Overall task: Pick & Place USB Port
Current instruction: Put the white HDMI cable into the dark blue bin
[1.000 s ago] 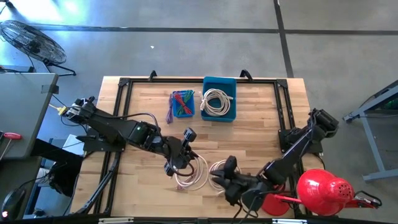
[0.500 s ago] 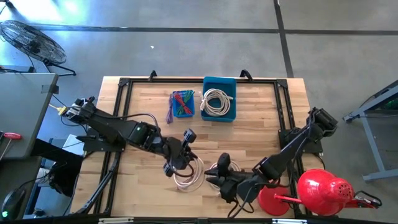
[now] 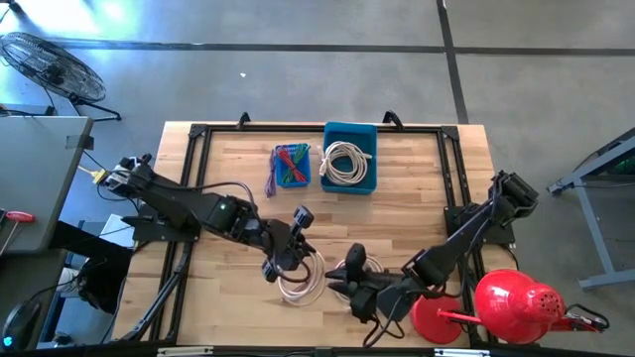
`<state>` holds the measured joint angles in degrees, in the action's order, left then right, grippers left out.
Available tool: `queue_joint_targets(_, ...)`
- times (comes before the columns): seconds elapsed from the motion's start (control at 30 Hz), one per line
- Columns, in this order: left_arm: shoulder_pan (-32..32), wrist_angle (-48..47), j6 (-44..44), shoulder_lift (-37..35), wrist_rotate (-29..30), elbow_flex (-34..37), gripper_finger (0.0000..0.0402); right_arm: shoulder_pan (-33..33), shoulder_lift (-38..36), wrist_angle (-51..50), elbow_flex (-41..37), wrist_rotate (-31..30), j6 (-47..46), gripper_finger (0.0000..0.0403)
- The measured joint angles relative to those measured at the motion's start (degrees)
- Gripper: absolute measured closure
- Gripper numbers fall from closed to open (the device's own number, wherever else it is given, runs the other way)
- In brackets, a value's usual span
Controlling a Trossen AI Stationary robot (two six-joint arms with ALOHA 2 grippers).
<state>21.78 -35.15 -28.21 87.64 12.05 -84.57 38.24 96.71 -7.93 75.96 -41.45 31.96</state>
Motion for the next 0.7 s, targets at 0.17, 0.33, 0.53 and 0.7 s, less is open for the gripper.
queue_joint_targets(0.17, 0.0, 2.8, 0.2, 0.0, -1.2, 2.5, 0.0394, -0.4, 0.0, 2.2, 0.0, 0.0, 1.8, 0.0261)
queue_joint_targets(0.33, 0.0, 3.3, 0.1, 0.0, -1.4, 2.7, 0.0386, -1.8, 0.0, 2.5, 0.0, 1.1, 1.7, 0.0261)
queue_joint_targets(0.53, 0.0, 4.2, 0.0, 0.0, -2.8, 2.7, 0.0394, -4.2, 0.0, 3.1, 0.0, 5.6, 1.6, 0.0261)
queue_joint_targets(0.7, 0.0, 4.1, 0.0, 0.0, -2.7, 2.7, 0.0389, -5.5, 0.0, 4.1, 0.0, 9.2, 1.6, 0.0261)
